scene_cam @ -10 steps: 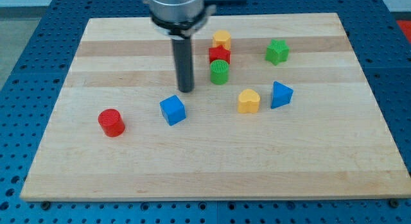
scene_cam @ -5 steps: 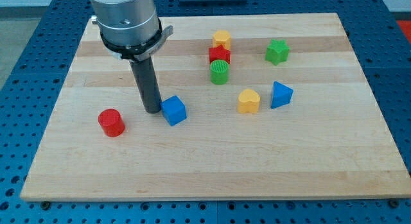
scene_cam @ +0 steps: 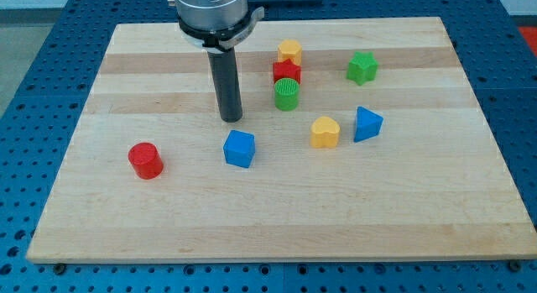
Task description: Slide the cube to the bottom of the green circle
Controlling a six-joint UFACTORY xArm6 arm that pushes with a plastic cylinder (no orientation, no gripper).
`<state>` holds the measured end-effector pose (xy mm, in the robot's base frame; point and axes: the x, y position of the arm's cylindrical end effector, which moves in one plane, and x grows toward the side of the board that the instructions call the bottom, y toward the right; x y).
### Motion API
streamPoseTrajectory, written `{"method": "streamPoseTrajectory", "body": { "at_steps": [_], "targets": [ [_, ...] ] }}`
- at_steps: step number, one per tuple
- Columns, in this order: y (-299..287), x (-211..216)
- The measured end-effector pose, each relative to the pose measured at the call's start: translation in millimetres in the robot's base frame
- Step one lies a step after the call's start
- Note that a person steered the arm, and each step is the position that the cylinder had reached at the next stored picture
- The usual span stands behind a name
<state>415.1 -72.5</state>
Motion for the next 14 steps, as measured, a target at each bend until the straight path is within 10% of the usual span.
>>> {"method": "streamPoseTrajectory", "body": {
  "at_steps": [3,6,14],
  "targets": [
    [-78.5,41.6],
    [-24.1,135.9],
    [21.8,36.0]
  ]
}}
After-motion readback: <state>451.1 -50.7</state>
